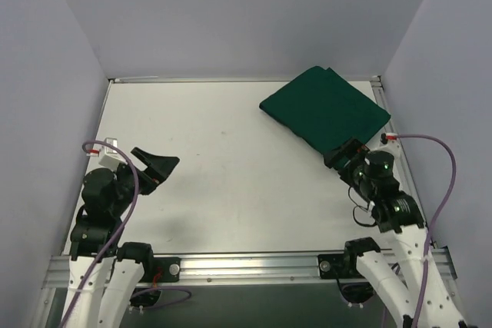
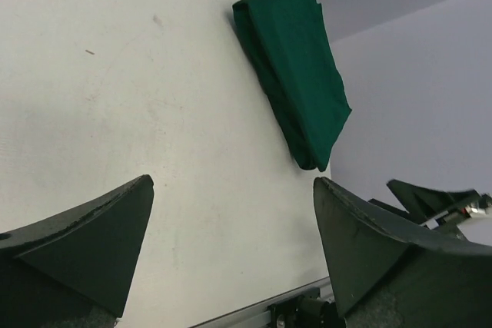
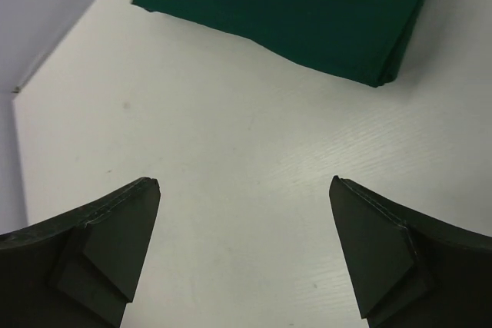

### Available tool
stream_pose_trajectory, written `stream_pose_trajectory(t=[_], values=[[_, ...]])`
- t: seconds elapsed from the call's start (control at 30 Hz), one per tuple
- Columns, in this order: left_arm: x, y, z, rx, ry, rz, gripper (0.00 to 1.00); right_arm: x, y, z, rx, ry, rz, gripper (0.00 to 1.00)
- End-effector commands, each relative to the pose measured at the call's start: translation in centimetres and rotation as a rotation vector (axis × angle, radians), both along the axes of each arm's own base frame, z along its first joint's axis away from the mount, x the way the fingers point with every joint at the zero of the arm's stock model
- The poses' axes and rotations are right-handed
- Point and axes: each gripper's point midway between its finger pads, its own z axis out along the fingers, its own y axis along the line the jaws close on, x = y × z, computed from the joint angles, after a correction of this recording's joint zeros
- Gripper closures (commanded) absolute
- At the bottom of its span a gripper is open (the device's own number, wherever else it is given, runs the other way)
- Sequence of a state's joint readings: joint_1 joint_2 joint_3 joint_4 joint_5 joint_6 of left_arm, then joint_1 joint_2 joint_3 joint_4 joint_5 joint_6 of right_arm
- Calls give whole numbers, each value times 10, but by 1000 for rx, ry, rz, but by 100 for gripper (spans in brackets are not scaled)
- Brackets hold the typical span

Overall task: Open and lay out the surgical kit
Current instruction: Move the surgical kit at the center of the board.

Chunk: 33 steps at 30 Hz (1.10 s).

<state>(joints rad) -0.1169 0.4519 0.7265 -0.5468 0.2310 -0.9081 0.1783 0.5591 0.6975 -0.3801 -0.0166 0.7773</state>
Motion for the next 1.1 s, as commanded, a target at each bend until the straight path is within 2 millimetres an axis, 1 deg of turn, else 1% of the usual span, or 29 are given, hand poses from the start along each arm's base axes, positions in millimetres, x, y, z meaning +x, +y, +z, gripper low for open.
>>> stream_pose_trajectory(t=[0.0,0.03,0.07,0.1,0.13,0.17,0.2,0.23,0.27,0.3,0.33,0.37,0.4,0.47,0.5,0.53,0.57,0.6,0.63,0.67,0.7,0.73,0.77,0.8,0.87,0.9,0.97,1.0,1.07], values=[[9,-18,19,-10,-85,-119,6,18,-20,-24,-142,142,-71,0],[12,-21,16,-7,-67,-135,5,24,-24,-24,-166,150,-85,0],[12,-28,17,-13,-56,-179,4,37,-27,-11,-191,121,-98,0],[20,-32,5,-2,-8,-207,4,49,-31,-20,-226,164,-112,0],[23,-35,2,0,11,-230,4,59,-43,-19,-256,168,-155,0],[27,-38,-2,2,30,-252,4,75,-48,-8,-261,144,-172,0],[33,-43,-14,6,82,-284,4,87,-54,-23,-277,200,-171,0],[38,-44,-18,9,98,-293,4,96,-54,-25,-245,209,-153,0],[42,-47,-21,14,115,-307,4,107,-73,-26,-219,205,-201,0],[55,-49,-24,38,136,-318,2,116,-84,-35,-198,239,-225,0],[59,-50,-27,54,170,-318,1,121,-90,-39,-177,247,-232,0],[69,-58,-37,74,214,-343,0,126,-105,-39,-170,247,-268,0],[79,-63,-21,100,173,-361,6,134,-112,-43,-171,264,-279,1],[94,-68,-16,130,170,-356,8,142,-123,-45,-173,264,-302,2],[105,-74,-21,140,187,-364,8,146,-132,-48,-174,277,-326,2],[119,-75,-5,148,141,-345,8,148,-139,-50,-177,279,-344,2],[132,-78,-15,150,170,-345,8,154,-142,-52,-162,273,-346,2],[140,-81,-12,143,168,-347,8,157,-149,-64,-146,296,-352,2],[154,-84,5,140,110,-345,8,162,-152,-67,-137,296,-353,2],[162,-88,6,131,103,-351,8,168,-156,-68,-137,289,-358,1],[172,-93,-1,109,125,-357,8,172,-157,-80,-124,311,-353,1],[181,-97,9,95,98,-362,8,178,-155,-82,-107,304,-336,1],[185,-102,9,79,95,-375,8,185,-154,-84,-97,296,-331,1],[192,-106,3,67,105,-376,8,188,-153,-95,-84,321,-323,2],[201,-111,3,70,94,-370,8,192,-156,-99,-81,332,-331,2],[208,-113,-1,74,102,-369,8,193,-156,-102,-77,336,-335,2],[210,-125,-1,71,101,-400,9,196,-157,-106,-81,334,-339,2],[213,-130,-1,74,101,-416,11,196,-158,-112,-88,345,-334,2],[210,-138,-4,87,112,-437,11,198,-160,-118,-93,355,-340,4]])
